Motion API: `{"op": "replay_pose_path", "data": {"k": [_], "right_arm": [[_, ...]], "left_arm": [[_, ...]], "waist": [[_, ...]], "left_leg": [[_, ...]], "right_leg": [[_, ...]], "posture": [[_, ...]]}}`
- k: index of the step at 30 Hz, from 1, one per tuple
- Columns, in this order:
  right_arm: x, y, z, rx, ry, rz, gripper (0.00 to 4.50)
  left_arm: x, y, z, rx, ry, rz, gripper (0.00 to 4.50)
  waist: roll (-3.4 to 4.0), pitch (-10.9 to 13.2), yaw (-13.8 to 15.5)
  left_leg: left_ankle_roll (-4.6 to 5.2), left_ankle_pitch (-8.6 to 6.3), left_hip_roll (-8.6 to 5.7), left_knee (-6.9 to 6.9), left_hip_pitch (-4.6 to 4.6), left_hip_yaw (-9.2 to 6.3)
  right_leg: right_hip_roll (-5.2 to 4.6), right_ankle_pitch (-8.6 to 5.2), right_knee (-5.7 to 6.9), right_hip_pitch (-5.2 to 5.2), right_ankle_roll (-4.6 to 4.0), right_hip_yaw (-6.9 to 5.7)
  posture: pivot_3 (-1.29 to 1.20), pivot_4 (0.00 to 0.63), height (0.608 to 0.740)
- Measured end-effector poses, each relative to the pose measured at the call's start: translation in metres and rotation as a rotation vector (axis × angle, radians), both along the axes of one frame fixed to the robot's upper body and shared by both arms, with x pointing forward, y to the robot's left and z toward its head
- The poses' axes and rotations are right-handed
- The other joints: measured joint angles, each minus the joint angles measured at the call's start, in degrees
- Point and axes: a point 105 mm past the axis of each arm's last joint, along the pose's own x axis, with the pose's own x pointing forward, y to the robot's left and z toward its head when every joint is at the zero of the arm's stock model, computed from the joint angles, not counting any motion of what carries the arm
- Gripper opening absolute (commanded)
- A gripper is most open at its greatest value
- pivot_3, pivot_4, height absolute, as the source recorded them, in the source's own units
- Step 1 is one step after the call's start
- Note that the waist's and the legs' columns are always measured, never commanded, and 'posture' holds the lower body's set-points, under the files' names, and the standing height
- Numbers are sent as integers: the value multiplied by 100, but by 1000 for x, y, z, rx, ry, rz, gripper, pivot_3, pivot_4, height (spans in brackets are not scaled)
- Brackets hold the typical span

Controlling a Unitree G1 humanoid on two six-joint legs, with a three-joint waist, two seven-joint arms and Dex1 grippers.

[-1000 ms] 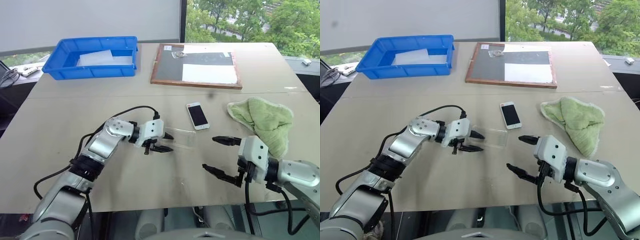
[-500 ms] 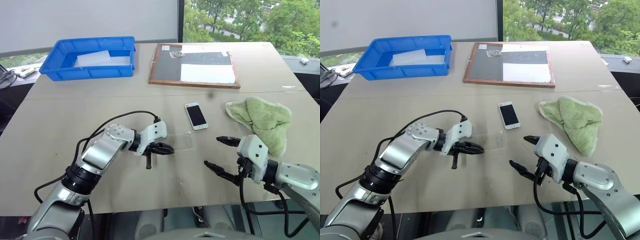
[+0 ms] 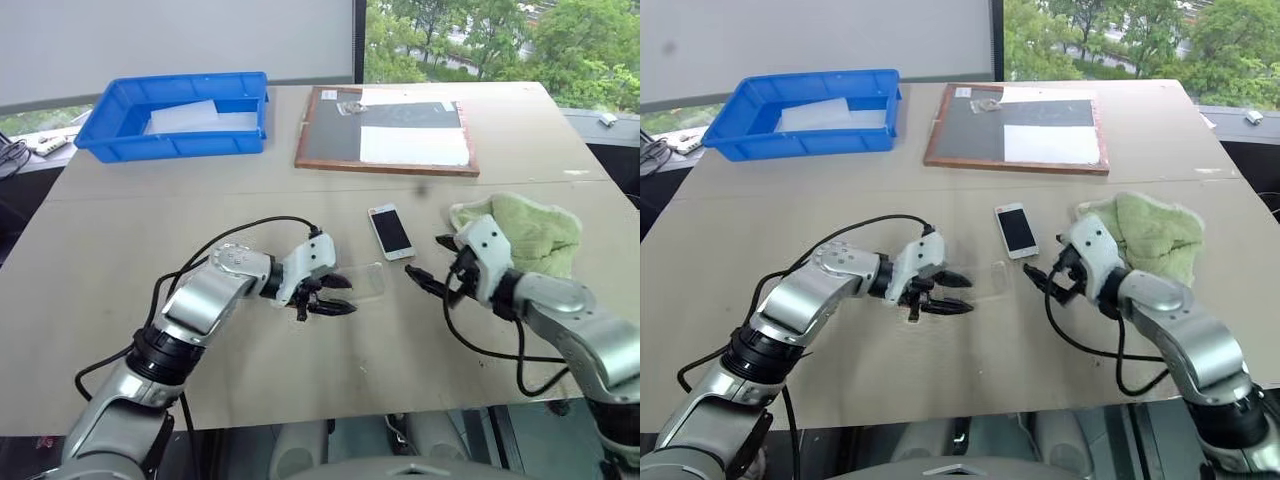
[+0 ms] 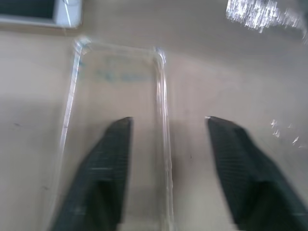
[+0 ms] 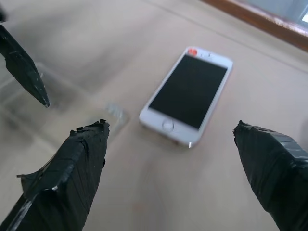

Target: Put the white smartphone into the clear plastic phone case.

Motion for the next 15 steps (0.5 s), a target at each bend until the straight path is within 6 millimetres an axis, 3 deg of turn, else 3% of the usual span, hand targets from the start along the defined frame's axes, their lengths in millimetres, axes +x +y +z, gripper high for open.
{"op": "replay_pose_path", "data": {"k": [5,10,15], "right_arm": [[31,16,-15,23,53,-77,4500],[53,29,-29,53,117,-137,4500],[66,37,-34,19,127,-184,4500]], "left_arm": [[-16,31,28,-177,-25,34,3965],[-26,58,21,-192,-17,141,3965],[-26,61,19,-207,-33,201,3965]], "waist": [[2,1,-39],[5,3,-14],[4,2,-19]], "left_leg": [[0,0,4,-2,3,1],[0,0,6,-2,1,1],[0,0,8,-1,6,1]], "right_leg": [[-1,1,0,1,-1,-1],[-4,1,-1,1,-1,-3],[-4,2,2,2,-1,-2]], "posture": [[0,150,740],[0,150,740],[0,150,740]]}}
